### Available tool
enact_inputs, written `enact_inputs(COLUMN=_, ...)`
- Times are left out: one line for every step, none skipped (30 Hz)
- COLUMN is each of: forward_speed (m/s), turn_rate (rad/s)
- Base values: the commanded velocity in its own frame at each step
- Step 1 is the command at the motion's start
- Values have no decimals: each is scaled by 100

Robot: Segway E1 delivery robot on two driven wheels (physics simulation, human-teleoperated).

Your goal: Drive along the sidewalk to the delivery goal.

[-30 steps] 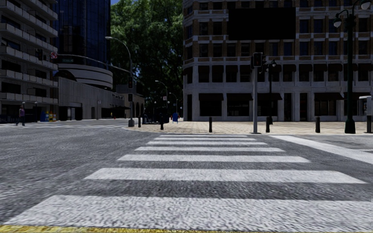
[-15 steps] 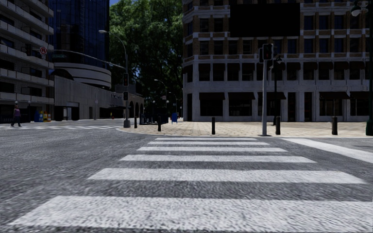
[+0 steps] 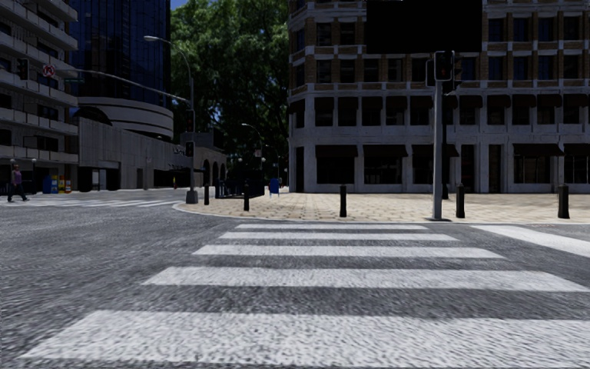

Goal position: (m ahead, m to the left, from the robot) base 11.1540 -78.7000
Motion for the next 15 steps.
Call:
enact_inputs(forward_speed=200, turn_rate=0)
enact_inputs(forward_speed=200, turn_rate=0)
enact_inputs(forward_speed=200, turn_rate=0)
enact_inputs(forward_speed=200, turn_rate=0)
enact_inputs(forward_speed=200, turn_rate=0)
enact_inputs(forward_speed=200, turn_rate=0)
enact_inputs(forward_speed=200, turn_rate=0)
enact_inputs(forward_speed=200, turn_rate=0)
enact_inputs(forward_speed=200, turn_rate=0)
enact_inputs(forward_speed=200, turn_rate=0)
enact_inputs(forward_speed=200, turn_rate=0)
enact_inputs(forward_speed=200, turn_rate=0)
enact_inputs(forward_speed=200, turn_rate=0)
enact_inputs(forward_speed=200, turn_rate=0)
enact_inputs(forward_speed=200, turn_rate=0)
